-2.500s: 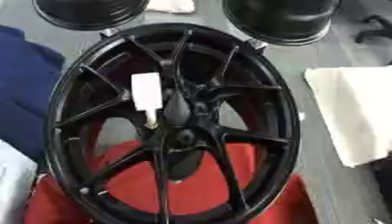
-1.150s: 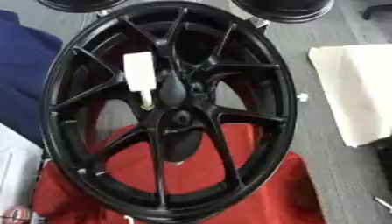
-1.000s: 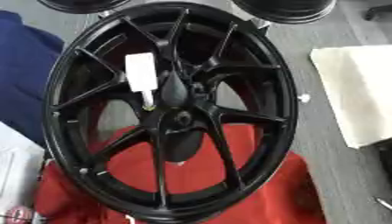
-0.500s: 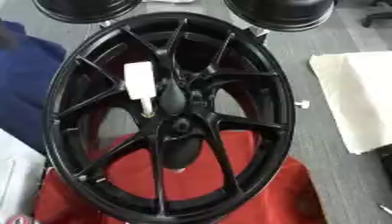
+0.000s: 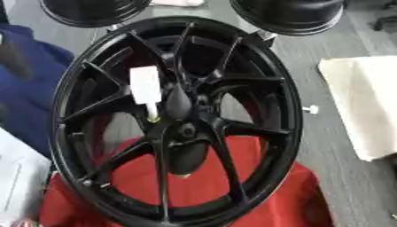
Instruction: Pull the pin out of the wheel hub.
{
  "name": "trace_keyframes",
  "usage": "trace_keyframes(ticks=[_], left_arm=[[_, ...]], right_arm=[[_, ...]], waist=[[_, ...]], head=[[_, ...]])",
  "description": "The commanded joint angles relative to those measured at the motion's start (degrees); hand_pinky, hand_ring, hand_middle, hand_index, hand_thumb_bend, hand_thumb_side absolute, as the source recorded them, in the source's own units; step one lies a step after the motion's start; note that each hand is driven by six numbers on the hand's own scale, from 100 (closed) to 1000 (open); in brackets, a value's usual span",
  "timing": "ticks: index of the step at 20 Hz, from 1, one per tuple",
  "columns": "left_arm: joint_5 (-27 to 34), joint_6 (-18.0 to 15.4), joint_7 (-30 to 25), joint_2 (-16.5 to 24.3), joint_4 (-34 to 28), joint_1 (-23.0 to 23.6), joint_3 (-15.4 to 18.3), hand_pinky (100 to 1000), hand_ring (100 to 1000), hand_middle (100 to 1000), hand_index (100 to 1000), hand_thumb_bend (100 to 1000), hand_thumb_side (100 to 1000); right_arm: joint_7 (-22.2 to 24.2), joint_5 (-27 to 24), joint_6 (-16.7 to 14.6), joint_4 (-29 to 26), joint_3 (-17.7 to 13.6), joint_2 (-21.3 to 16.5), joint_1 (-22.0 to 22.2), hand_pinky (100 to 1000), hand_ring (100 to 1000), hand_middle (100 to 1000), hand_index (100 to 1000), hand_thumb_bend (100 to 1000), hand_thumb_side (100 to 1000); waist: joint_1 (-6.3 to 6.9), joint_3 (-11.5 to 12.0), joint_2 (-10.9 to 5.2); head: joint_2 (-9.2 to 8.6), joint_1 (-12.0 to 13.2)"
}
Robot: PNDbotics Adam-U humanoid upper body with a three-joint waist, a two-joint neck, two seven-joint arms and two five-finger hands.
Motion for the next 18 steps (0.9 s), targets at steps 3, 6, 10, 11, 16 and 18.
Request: trace_keyframes(ticks=[3,6,10,11,16,18], left_arm=[[0.2,2.2,0.0,1.5,-0.6,-3.6,-3.7,830,812,749,809,218,618],[-0.4,2.8,-1.4,0.5,-0.6,-5.8,-5.9,829,813,750,809,231,624],[-0.4,6.4,-0.6,-1.7,-0.6,-9.4,-8.1,824,813,745,809,220,621],[-0.1,8.0,0.5,-2.4,-0.6,-10.4,-8.6,820,811,742,809,224,621],[1.1,16.9,6.8,-5.6,-0.6,-14.6,-11.8,814,815,743,820,269,619],[0.6,19.8,8.3,-6.6,-0.6,-15.8,-13.0,816,822,750,833,314,615]], right_arm=[[0.6,0.3,-0.1,-0.1,-0.1,-2.4,-0.6,783,601,555,675,100,541],[0.8,0.2,0.0,0.0,0.0,-2.5,-0.7,783,601,555,675,100,541],[1.1,0.1,0.0,0.2,0.2,-2.5,-0.7,784,600,555,675,100,541],[1.1,0.1,0.1,0.2,0.2,-2.5,-0.7,784,601,555,675,100,541],[1.4,0.0,0.1,0.3,0.3,-2.5,-0.7,784,601,556,675,100,541],[1.5,0.0,0.1,0.3,0.4,-2.5,-0.7,784,601,555,675,100,541]], waist=[[0.24,0.0,-0.75],[0.38,0.0,-0.74],[0.52,0.0,-0.86],[0.55,-0.1,-0.92],[0.72,-0.2,-1.22],[0.8,-0.2,-1.3]], head=[[0.53,0.3],[0.47,0.1],[0.34,-0.7],[0.35,-0.8],[0.15,-1.6],[0.13,-1.7]])
